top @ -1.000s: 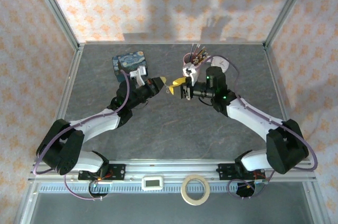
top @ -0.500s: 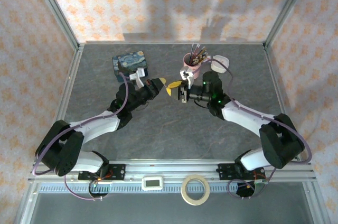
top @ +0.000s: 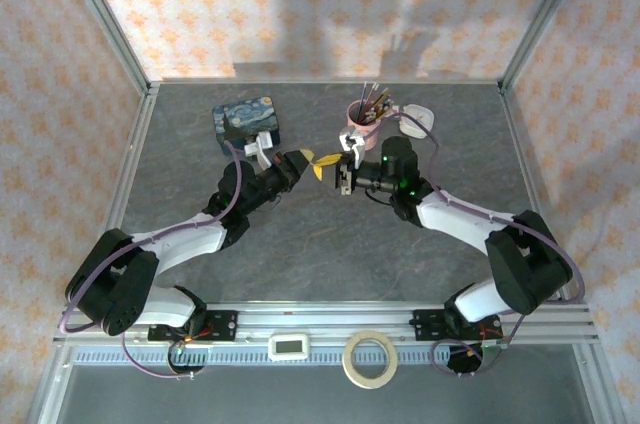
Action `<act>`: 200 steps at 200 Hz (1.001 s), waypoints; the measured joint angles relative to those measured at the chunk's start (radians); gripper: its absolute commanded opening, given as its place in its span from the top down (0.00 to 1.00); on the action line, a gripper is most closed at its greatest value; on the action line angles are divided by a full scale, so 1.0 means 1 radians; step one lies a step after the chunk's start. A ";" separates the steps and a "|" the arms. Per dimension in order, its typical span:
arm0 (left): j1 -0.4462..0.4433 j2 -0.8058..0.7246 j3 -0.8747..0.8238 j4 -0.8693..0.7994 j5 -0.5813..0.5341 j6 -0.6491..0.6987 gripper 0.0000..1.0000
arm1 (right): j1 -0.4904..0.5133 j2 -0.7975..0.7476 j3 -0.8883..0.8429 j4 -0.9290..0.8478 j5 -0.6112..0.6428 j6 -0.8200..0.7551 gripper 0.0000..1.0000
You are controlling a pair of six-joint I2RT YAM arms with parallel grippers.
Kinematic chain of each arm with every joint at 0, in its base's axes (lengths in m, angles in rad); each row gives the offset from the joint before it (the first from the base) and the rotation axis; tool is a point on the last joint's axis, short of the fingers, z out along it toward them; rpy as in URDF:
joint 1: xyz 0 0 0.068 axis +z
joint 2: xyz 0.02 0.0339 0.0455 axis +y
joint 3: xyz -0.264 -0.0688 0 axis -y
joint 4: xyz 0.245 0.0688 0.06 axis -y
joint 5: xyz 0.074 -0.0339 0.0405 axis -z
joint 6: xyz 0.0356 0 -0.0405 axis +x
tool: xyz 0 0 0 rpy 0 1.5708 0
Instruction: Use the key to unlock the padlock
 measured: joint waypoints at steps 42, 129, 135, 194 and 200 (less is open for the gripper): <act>0.000 0.000 -0.006 0.006 -0.015 -0.017 1.00 | 0.003 0.012 0.000 0.020 0.000 0.010 0.91; 0.000 0.000 -0.013 0.016 -0.021 -0.023 0.62 | 0.003 0.019 0.000 0.019 -0.008 0.025 1.00; 0.000 -0.001 -0.013 0.019 -0.021 -0.023 0.56 | 0.002 0.020 0.000 0.019 -0.016 0.029 1.00; 0.001 -0.019 -0.026 0.047 -0.021 0.012 0.49 | -0.030 0.026 0.010 0.025 -0.118 0.089 1.00; 0.001 -0.019 -0.027 0.048 -0.018 0.016 0.53 | -0.031 0.026 0.010 0.026 -0.125 0.094 1.00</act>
